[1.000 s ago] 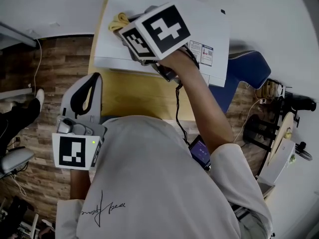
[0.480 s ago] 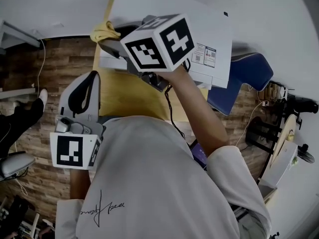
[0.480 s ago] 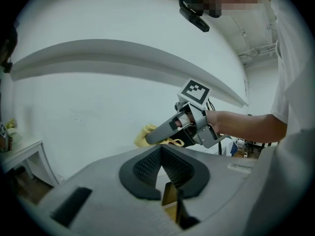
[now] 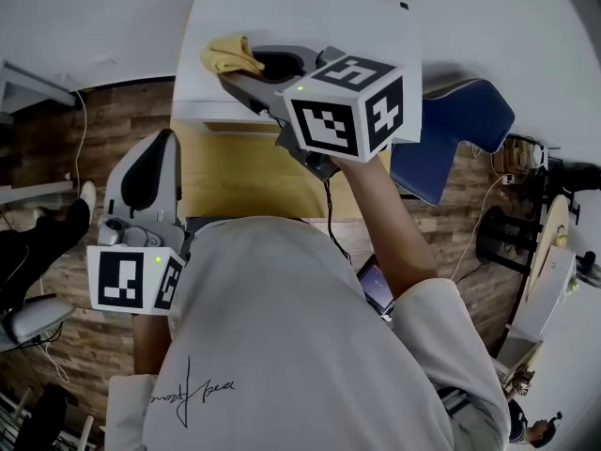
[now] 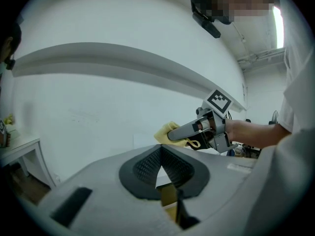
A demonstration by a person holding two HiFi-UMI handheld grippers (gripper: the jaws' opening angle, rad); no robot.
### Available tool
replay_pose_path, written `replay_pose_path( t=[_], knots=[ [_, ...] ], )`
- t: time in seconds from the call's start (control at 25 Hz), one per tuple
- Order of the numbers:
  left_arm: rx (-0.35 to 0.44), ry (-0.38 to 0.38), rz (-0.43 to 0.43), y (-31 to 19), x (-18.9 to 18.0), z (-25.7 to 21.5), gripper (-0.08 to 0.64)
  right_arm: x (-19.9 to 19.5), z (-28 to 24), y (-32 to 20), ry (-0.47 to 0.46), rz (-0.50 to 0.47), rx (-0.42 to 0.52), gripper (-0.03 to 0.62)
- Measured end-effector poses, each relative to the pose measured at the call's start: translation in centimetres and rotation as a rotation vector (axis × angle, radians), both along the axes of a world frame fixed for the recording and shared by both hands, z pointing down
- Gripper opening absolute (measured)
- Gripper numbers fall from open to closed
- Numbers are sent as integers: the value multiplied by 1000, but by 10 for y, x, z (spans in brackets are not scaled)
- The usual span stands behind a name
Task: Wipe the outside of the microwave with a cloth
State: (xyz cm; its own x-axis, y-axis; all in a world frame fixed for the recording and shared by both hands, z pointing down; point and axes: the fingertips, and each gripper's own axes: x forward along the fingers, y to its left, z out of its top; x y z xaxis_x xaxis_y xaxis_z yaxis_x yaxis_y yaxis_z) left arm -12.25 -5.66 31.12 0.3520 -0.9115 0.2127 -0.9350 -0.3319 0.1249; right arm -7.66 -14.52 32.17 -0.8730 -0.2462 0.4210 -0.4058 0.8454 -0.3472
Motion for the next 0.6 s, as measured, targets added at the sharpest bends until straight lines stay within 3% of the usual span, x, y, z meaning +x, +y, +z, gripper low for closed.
replay_pose_path(
  t=[0.16,0.32,0.6],
  knots=[
    [9,-4,21,8,12,-3,-8,32,-9,9,-36,73,37,121],
    [16,3,28,10,22,-7,-8,74,-21,10,-83,211,93,121],
    [36,15,38,4,35,-12,-5,133,-17,33,-33,331,167,120]
  ],
)
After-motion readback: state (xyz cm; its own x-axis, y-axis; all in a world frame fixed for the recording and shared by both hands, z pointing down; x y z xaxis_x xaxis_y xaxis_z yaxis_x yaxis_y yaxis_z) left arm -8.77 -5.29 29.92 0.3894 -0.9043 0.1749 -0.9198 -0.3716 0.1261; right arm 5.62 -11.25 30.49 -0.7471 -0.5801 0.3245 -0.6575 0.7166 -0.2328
